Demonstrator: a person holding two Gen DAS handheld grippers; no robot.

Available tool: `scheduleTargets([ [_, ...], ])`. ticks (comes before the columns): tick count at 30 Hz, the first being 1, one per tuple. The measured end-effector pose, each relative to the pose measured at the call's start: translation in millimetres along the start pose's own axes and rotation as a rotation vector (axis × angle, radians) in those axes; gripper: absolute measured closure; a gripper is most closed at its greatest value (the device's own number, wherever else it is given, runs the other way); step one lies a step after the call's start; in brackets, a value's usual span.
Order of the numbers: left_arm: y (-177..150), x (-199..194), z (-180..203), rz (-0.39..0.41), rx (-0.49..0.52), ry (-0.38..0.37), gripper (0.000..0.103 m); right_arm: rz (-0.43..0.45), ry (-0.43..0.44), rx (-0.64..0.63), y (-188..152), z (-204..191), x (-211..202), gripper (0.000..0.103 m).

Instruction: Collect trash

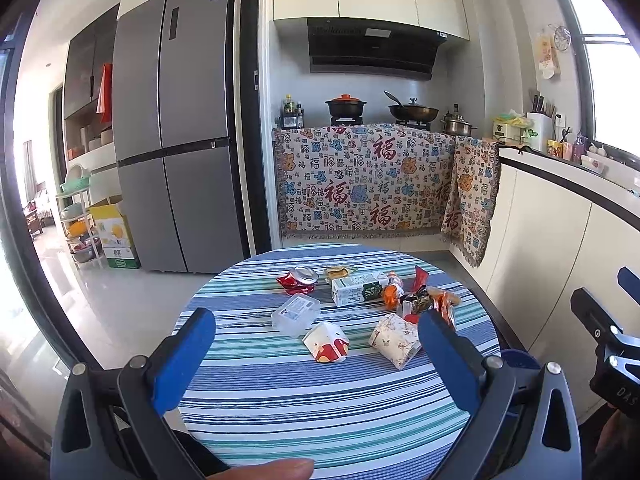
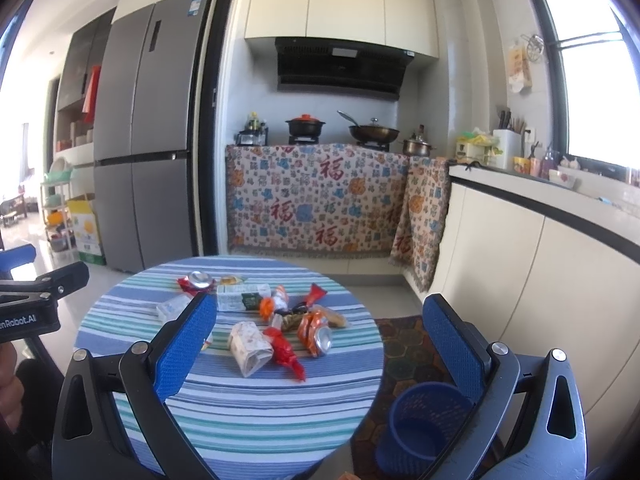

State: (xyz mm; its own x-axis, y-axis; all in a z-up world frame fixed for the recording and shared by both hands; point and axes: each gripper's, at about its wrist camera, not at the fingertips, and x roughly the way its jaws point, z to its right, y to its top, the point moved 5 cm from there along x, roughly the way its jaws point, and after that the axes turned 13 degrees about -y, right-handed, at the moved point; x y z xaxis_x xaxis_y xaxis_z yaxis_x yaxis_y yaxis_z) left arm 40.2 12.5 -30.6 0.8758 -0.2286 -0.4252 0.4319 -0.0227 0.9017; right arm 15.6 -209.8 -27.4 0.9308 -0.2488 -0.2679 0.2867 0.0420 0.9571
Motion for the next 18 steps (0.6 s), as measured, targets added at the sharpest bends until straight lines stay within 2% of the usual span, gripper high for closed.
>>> scheduleTargets([
  [18, -10.5, 7.7, -8.4, -0.001, 0.022, 0.001, 0.000, -0.004, -0.003, -0.003, -1.7, 1.1, 1.6, 0.000],
])
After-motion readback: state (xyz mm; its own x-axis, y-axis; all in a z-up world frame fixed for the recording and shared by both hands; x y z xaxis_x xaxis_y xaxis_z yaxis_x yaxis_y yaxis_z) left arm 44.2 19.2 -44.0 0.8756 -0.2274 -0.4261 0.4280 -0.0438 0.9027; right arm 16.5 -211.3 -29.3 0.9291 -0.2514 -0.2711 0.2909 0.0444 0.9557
